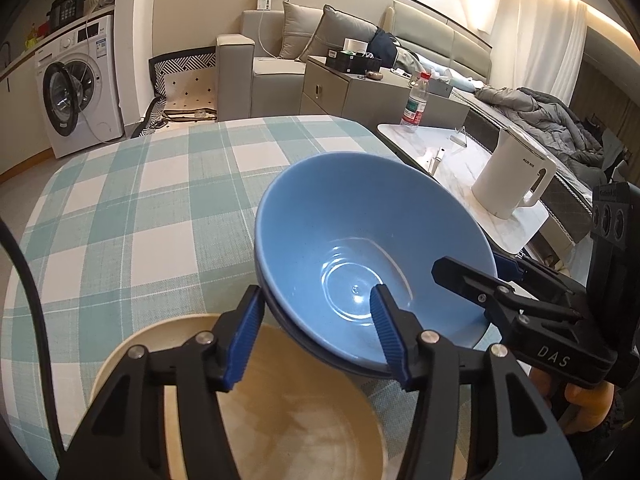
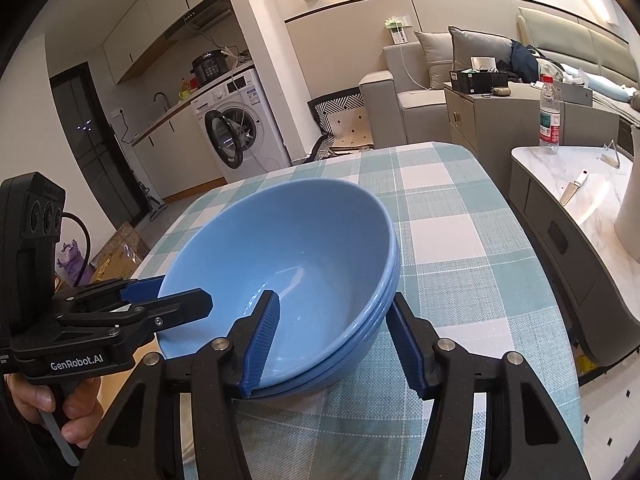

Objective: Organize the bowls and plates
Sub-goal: 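Close both tools on opposite rims of the bowl stack and lift it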

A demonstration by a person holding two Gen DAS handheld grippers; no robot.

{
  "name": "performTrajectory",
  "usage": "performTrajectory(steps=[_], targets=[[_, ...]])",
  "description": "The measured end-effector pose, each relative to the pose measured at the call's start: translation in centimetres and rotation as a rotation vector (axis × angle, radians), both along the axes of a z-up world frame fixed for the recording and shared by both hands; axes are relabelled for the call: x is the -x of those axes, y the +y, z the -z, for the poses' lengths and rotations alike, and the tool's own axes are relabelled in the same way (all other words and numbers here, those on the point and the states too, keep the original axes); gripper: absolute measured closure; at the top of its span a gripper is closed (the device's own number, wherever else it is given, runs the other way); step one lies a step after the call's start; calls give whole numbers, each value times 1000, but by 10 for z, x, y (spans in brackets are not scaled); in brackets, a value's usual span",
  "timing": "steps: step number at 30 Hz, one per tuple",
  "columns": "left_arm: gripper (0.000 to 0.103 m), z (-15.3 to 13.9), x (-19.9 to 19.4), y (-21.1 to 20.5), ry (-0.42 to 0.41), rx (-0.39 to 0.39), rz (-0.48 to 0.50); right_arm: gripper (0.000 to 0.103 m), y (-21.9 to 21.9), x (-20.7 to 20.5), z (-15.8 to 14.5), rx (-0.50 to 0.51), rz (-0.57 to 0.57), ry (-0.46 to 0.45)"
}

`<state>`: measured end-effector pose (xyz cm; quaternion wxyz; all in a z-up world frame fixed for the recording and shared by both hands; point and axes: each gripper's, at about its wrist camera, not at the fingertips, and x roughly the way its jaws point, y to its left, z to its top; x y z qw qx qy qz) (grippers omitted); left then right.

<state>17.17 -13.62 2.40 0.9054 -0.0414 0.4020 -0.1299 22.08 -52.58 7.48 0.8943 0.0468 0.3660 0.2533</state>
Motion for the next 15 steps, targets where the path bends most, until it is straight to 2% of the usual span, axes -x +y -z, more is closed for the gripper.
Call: performTrajectory(steps=[15], targets=[[49, -2, 3, -2, -6, 1, -4, 46, -2, 4, -6, -2, 3, -7]])
